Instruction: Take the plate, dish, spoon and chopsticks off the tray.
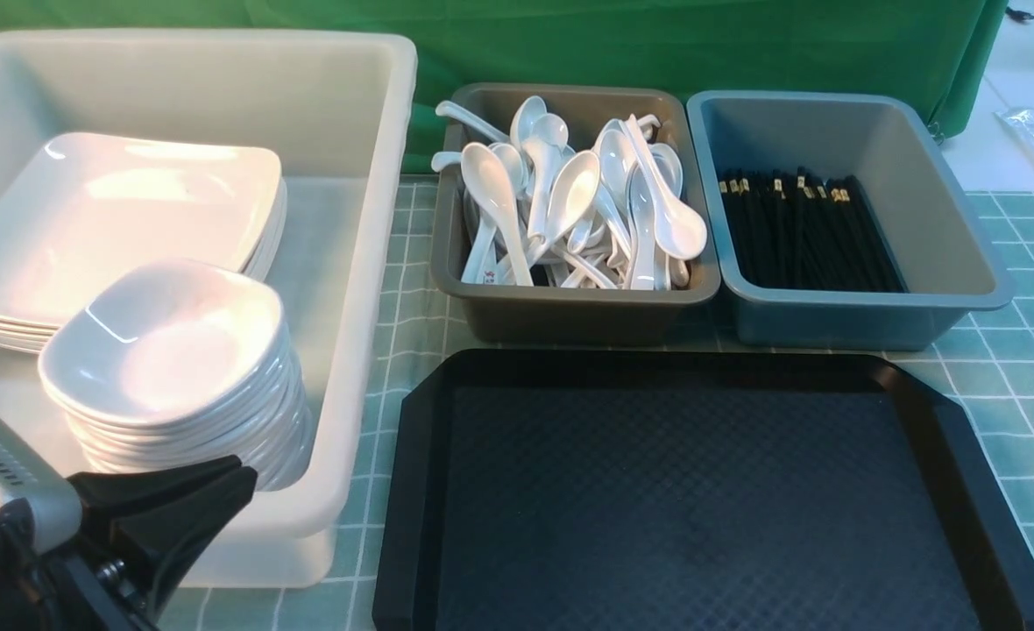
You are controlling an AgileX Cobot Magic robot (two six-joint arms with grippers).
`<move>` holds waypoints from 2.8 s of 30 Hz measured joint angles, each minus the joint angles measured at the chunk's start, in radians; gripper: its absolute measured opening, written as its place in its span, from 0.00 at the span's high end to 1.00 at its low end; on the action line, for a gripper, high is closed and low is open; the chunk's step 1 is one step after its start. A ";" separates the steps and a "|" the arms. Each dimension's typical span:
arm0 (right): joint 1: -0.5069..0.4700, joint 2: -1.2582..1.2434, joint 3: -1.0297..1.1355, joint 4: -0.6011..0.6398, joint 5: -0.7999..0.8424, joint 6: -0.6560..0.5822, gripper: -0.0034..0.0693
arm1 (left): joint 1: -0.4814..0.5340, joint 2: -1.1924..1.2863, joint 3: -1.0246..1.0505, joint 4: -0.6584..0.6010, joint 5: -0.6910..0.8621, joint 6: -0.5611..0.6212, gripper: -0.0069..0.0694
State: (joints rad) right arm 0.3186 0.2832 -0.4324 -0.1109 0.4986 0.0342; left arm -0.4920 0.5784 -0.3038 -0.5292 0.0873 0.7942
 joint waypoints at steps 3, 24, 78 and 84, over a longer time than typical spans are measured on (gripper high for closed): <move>-0.171 -0.170 0.214 0.066 -0.117 -0.055 0.93 | 0.000 0.000 0.000 0.001 0.000 0.002 0.89; -0.225 -0.281 0.439 0.083 -0.249 -0.084 0.92 | 0.000 -0.001 0.000 0.003 -0.003 0.003 0.89; -0.225 -0.282 0.439 0.083 -0.256 -0.085 0.76 | 0.562 -0.577 0.310 0.460 0.147 -0.749 0.89; -0.225 -0.282 0.439 0.083 -0.256 -0.085 0.76 | 0.562 -0.577 0.310 0.461 0.147 -0.750 0.89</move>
State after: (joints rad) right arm 0.0940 0.0010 0.0062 -0.0276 0.2428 -0.0506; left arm 0.0697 0.0014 0.0067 -0.0683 0.2339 0.0444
